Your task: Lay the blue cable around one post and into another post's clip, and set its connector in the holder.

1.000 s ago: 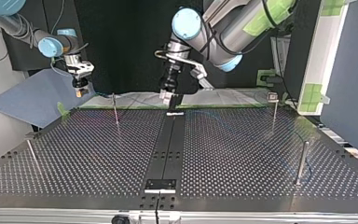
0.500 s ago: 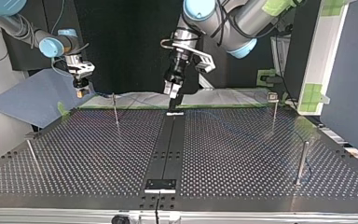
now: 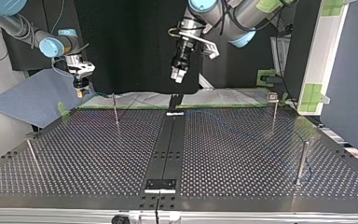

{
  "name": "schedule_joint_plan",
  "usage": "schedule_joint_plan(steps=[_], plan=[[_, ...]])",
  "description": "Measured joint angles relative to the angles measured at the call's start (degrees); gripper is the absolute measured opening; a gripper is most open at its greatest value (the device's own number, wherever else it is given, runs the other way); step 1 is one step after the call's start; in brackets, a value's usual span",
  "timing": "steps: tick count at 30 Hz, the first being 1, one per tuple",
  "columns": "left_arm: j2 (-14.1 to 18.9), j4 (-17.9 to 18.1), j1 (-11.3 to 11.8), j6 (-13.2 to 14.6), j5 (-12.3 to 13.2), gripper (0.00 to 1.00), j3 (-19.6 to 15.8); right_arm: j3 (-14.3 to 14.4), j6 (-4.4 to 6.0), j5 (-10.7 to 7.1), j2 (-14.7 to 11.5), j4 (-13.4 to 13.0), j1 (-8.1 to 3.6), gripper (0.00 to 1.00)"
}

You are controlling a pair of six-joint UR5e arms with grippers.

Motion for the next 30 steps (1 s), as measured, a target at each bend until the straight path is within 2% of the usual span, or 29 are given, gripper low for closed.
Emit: schedule_joint_plan(steps=[8,14,18,24,30], plan=[[-0.12,0.95,-0.14,-0.05,-1.47,1.00,-4.26,-0.54,0.07,0.29,-0.01,0.02,-0.11,0.00],[-0.15,1.67,-0.15,-0.22,-1.27,1.00,-7.40,-0.79,-1.50,0.72,-0.51,0.57,-0.71,0.00],[-0.14,1.71,-0.15,-0.26,-1.10,1.00,-9.15,-0.79,-2.05,1.49,-2.10,1.69,-0.85,0.00],[-0.15,1.74,-0.15,-0.27,-0.55,1.00,-11.88,-0.76,-2.16,3.54,-4.78,3.63,-0.52,0.00],[-0.14,1.81,-0.15,-0.23,-0.44,1.00,-14.69,-0.77,-2.00,4.69,-7.64,5.83,0.69,0.00]])
